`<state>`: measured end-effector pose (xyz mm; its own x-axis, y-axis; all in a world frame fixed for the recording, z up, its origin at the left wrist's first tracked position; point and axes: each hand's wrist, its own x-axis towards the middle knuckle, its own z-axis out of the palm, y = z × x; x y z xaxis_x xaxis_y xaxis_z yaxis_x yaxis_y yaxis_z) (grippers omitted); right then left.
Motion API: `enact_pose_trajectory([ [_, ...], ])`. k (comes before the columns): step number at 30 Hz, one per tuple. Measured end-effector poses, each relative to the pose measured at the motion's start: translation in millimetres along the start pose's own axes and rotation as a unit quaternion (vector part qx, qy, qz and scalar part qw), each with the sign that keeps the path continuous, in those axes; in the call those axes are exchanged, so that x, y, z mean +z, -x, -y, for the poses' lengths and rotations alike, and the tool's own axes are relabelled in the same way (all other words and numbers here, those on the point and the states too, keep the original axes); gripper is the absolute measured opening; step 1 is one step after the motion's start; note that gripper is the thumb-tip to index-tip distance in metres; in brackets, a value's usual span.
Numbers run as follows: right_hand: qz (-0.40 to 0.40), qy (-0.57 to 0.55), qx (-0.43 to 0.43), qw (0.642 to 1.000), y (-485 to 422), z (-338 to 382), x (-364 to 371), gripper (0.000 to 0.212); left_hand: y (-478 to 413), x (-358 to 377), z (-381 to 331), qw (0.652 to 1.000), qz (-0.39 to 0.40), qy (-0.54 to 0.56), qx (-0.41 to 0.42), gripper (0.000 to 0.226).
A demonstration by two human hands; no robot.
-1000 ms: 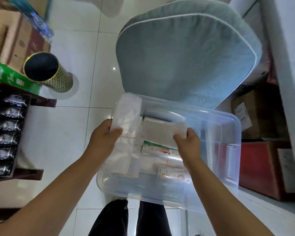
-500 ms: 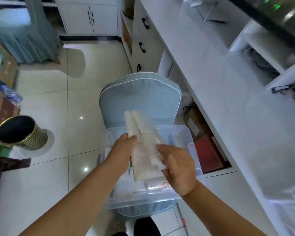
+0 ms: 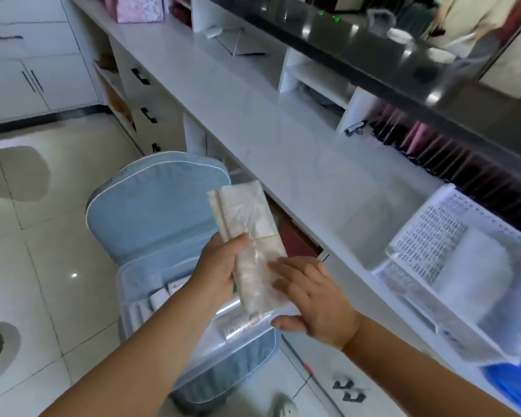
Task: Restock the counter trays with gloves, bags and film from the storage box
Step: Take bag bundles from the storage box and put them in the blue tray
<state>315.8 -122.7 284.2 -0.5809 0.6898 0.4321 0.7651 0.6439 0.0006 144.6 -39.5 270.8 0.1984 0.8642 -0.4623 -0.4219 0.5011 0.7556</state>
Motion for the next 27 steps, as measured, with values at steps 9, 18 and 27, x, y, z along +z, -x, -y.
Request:
enact_pose_trajectory([
  [9,-0.198,-0.268,0.550,0.766,54,-41,-74,0.011,26,132,50,0.990,0.125,-0.046,0.040,0.026],
  [18,-0.287,-0.249,0.584,0.717,204,-89,-188,0.017,100,303,146,0.965,0.252,-0.070,0.009,0.024],
  [27,-0.243,-0.349,0.621,0.658,328,-141,-243,0.037,135,409,237,0.960,0.277,-0.032,-0.018,0.037],
])
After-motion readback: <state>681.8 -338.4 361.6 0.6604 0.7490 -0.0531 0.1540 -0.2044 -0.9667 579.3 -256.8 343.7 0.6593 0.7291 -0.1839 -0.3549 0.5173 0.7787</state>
